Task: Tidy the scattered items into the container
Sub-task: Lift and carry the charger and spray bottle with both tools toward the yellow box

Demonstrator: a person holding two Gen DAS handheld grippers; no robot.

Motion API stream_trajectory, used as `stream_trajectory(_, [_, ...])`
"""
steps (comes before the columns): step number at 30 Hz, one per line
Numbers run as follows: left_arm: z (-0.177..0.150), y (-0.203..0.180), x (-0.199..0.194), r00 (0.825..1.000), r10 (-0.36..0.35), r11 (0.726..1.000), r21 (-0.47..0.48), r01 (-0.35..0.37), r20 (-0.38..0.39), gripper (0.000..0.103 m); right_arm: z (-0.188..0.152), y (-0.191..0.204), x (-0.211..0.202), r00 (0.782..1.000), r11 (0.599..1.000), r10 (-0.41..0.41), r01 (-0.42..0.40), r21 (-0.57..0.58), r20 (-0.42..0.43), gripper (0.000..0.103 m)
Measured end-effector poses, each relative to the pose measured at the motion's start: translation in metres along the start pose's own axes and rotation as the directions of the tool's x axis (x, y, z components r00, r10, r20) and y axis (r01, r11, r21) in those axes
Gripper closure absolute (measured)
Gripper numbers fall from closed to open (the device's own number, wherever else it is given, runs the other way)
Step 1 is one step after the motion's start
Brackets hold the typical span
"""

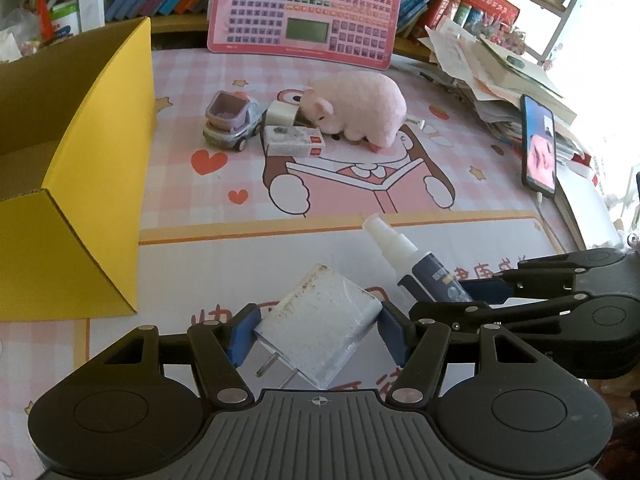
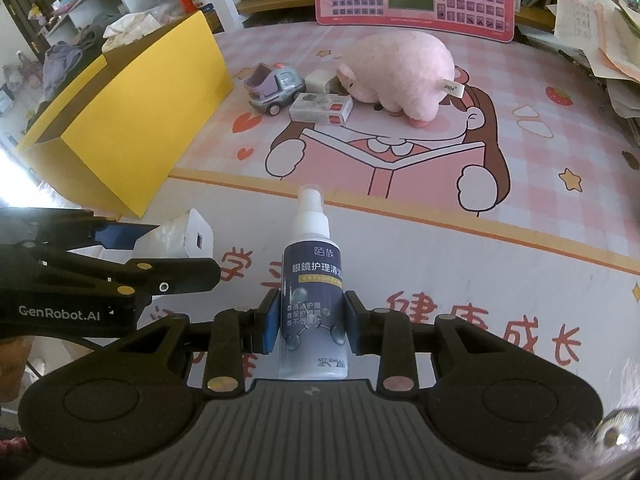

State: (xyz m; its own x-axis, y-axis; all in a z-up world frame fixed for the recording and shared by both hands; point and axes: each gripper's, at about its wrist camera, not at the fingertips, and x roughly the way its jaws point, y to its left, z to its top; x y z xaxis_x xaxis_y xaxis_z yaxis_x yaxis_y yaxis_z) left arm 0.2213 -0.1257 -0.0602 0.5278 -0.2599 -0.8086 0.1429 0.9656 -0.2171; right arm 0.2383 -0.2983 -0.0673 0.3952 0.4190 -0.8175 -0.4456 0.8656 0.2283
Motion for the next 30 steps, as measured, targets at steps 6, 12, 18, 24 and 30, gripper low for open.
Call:
stream_trajectory(6, [-0.006, 0.004, -0.007, 0.999, -0.035, 0.999, 0.010, 0.035, 0.009, 0.039, -0.007, 0.015, -0.003, 1.000, 1.000, -0.025, 0.025, -0.003, 0.004, 0.072])
stream_trajectory(12, [-0.016, 0.014, -0.017, 0.997, -0.081, 0.996, 0.021, 0.081, 0.017, 0.039, -0.012, 0.033, -0.009, 0.998, 0.998, -0.066, 0.066, -0.002, 0.010, 0.072])
stream_trajectory(18, [-0.033, 0.029, -0.034, 0.992, -0.125, 0.992, 0.027, 0.124, 0.019, 0.039, -0.018, 0.057, -0.015, 0.996, 0.996, -0.086, 0.086, 0.012, 0.013, 0.072])
stream_trajectory(24, [-0.052, 0.053, -0.054, 0.988, -0.156, 0.988, -0.005, 0.156, 0.011, 0.039, -0.026, 0.091, -0.017, 0.997, 0.997, -0.075, 0.075, 0.014, 0.002, 0.072])
stream_trajectory(30, [-0.067, 0.078, -0.071, 0.985, -0.172, 0.984, -0.041, 0.173, 0.011, 0.039, -0.037, 0.120, -0.017, 0.997, 0.997, -0.080, 0.080, 0.007, 0.000, 0.072])
